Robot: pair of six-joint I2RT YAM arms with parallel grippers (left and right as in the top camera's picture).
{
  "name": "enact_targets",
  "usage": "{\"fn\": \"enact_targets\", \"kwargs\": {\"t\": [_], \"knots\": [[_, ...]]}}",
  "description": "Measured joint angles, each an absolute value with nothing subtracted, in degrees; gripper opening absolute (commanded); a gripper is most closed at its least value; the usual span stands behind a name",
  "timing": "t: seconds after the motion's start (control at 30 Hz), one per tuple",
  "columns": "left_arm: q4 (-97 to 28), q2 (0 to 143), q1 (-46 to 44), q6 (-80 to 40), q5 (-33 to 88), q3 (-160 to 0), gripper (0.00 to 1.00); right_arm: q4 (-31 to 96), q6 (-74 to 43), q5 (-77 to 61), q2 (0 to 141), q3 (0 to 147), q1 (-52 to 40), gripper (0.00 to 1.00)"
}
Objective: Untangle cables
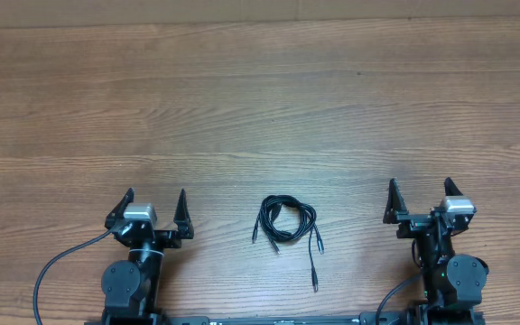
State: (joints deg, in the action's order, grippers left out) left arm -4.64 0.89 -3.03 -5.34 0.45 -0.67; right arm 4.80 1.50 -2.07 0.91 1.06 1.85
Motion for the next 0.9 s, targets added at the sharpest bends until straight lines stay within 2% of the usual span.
{"fn": "enact_targets", "kwargs": {"t": [0.23,0.5,0.9], "knots": [[-4.6,0.9,-3.0,-5.3,0.4,-0.7,1.0,4.8,1.5,-2.1,0.9,1.1,1.8,1.0],[-4.5,0.9,-3.0,3.2,-2.2,-0.7,1.0,4.8,1.5,-2.1,0.9,1.1,1.8,1.0],[-4.5,0.9,-3.0,6.1,-2.4,-0.7,0.99,4.8,1.5,-2.1,0.9,1.1,1.8,1.0]]}}
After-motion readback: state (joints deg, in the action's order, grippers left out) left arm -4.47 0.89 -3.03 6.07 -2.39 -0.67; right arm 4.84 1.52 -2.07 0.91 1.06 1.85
